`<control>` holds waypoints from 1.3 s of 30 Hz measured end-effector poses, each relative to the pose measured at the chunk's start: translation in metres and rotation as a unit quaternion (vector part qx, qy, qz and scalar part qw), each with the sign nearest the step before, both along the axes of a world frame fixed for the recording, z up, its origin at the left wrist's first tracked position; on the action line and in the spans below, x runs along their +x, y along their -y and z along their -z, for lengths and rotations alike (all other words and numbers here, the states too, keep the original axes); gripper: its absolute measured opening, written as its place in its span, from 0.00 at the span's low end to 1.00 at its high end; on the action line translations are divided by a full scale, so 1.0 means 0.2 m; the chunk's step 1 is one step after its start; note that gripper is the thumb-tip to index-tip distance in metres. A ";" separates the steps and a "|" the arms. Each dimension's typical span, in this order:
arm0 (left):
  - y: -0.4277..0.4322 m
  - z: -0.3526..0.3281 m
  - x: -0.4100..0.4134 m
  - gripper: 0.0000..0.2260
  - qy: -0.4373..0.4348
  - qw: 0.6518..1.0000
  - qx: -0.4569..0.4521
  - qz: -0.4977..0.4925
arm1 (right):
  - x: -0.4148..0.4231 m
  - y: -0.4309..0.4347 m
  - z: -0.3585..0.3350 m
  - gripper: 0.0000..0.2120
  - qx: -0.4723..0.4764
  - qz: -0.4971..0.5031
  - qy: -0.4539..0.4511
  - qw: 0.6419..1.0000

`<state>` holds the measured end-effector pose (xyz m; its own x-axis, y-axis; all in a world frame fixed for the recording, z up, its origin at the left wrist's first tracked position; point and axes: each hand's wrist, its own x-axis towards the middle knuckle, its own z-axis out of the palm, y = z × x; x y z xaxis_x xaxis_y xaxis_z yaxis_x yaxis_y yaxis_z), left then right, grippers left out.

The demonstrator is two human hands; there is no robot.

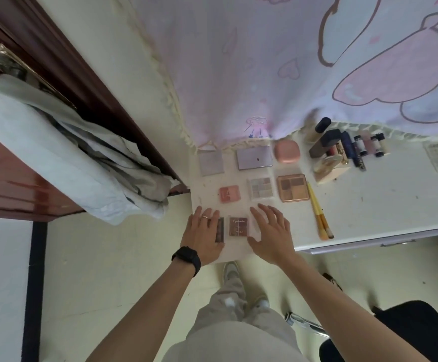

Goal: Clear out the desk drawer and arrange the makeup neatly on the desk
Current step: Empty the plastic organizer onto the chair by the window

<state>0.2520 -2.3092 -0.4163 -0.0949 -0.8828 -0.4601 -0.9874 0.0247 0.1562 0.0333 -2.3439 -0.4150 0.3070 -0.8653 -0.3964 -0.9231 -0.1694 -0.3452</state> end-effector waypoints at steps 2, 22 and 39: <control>0.03 0.00 -0.04 0.41 -0.007 0.999 -0.001 0.040 | -0.07 -0.03 0.01 0.38 -0.013 0.030 -0.013 0.999; 0.08 0.02 -0.05 0.35 -0.018 0.999 0.020 0.031 | -0.25 -0.02 0.06 0.29 0.037 0.071 0.046 0.996; -0.16 -0.37 -0.76 0.26 -0.101 0.971 -0.071 0.206 | -0.74 -1.12 -0.54 0.14 -0.075 0.418 0.193 0.884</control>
